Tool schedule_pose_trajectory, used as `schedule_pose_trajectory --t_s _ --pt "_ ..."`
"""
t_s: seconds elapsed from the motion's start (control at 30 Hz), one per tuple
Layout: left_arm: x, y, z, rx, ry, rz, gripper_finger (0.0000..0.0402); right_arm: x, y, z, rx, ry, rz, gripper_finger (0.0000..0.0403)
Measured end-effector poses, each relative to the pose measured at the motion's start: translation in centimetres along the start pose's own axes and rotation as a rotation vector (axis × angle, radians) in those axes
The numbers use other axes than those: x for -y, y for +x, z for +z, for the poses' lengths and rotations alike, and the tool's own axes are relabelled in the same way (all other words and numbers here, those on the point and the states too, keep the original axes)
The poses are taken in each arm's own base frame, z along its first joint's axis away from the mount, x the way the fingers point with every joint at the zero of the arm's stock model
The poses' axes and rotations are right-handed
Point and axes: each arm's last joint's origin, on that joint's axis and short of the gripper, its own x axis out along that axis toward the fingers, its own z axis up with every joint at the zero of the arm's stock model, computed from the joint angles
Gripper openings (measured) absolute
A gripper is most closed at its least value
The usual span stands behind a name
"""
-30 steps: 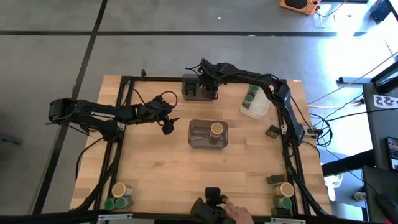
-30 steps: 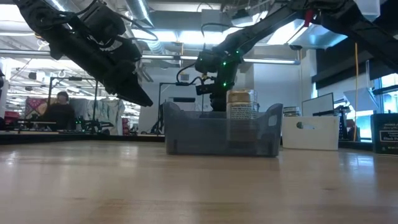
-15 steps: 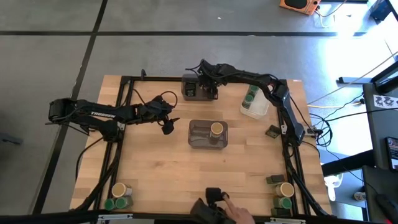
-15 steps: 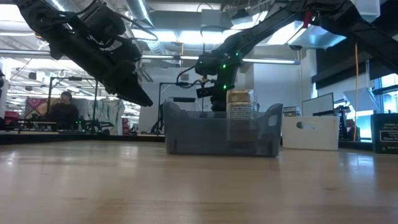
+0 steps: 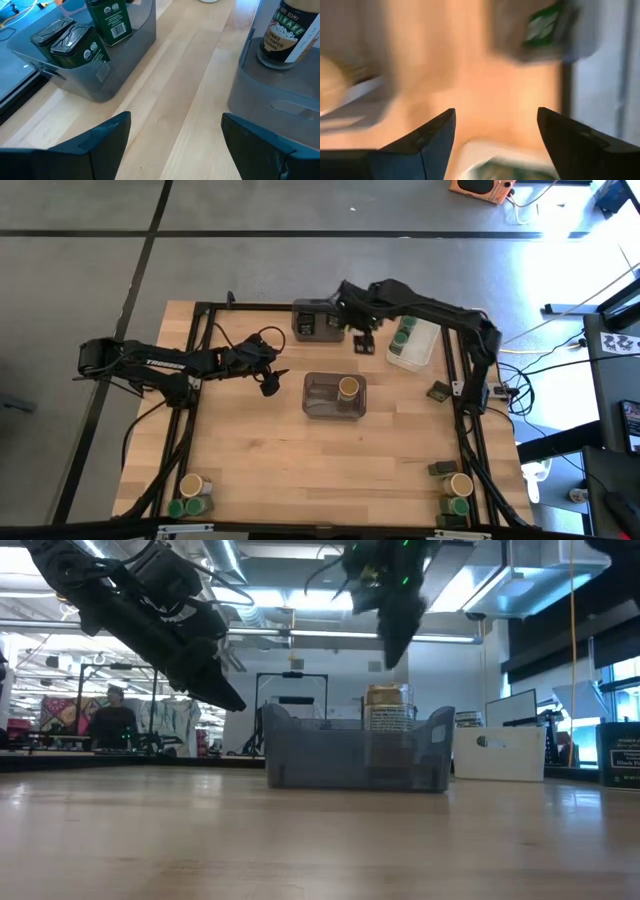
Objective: Sort spices by type
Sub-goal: Put the black seasoning can into the top black bin
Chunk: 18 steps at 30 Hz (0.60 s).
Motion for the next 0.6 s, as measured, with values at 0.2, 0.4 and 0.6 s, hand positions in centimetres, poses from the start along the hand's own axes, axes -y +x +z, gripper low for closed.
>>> schedule_pose_trajectory --t_s 0.2,0.4,0.6 --pt "0.0 0.0 0.0 -0.001 0.009 0.000 0.0310 -3.7 -3.4 -1.8 -0.071 0.068 0.055 0.0279" --pt "0.0 0.0 0.0 -0.001 0.010 0.000 0.0310 -5.6 -5.3 -3.0 -0.110 0.114 -0.011 0.0279" --pt "0.0 0.0 -0.1 -0.006 0.011 0.000 0.0310 -5.4 -6.8 -3.9 -0.062 0.171 -0.013 0.0279"
